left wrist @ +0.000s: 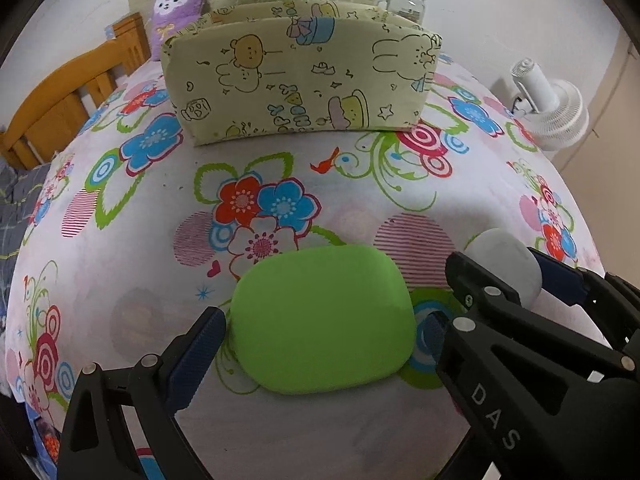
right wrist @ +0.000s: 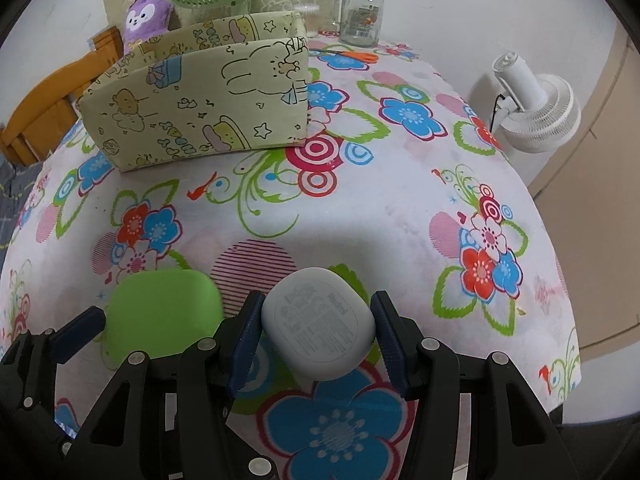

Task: Organize rigid objects
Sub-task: 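Close the left tool on the green lid while the right tool grasps the white case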

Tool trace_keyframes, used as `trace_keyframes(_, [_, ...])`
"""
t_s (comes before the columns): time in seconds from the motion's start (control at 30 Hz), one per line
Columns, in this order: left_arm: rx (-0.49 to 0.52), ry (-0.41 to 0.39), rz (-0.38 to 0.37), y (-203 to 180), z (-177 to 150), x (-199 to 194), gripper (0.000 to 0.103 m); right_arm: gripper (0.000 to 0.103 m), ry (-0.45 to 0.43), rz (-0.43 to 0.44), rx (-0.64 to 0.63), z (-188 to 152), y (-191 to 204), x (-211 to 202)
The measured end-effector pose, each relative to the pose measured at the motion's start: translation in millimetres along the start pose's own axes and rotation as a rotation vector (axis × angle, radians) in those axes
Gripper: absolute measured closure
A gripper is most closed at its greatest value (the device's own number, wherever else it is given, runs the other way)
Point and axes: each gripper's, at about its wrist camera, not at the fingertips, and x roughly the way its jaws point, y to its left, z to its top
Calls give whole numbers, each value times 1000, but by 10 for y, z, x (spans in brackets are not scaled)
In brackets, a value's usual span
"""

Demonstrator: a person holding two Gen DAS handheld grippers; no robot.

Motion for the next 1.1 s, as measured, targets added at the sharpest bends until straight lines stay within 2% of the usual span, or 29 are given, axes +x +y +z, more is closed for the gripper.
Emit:
trace_keyframes(0.57, [-133,-17,112,-71,17,95,3,45,-4,59,-101,144,-79,161])
trace_keyframes(0.7, [-146,-31,134,-106,7,102,3,45,-11,63,-113,152,-107,172])
trace_keyframes(0.77, [-153,-33,136,-117,5,94,7,45,-15,67,-115,156,-119,172])
trace_keyframes(0.9, [-144,-33,147,-141,20,73,8,45,-20,74,-112,166,-137,159])
trace_keyframes(1.1, [-135,-86,150,-118,116,-68,8,45,-68,78,-90,257,-129,23])
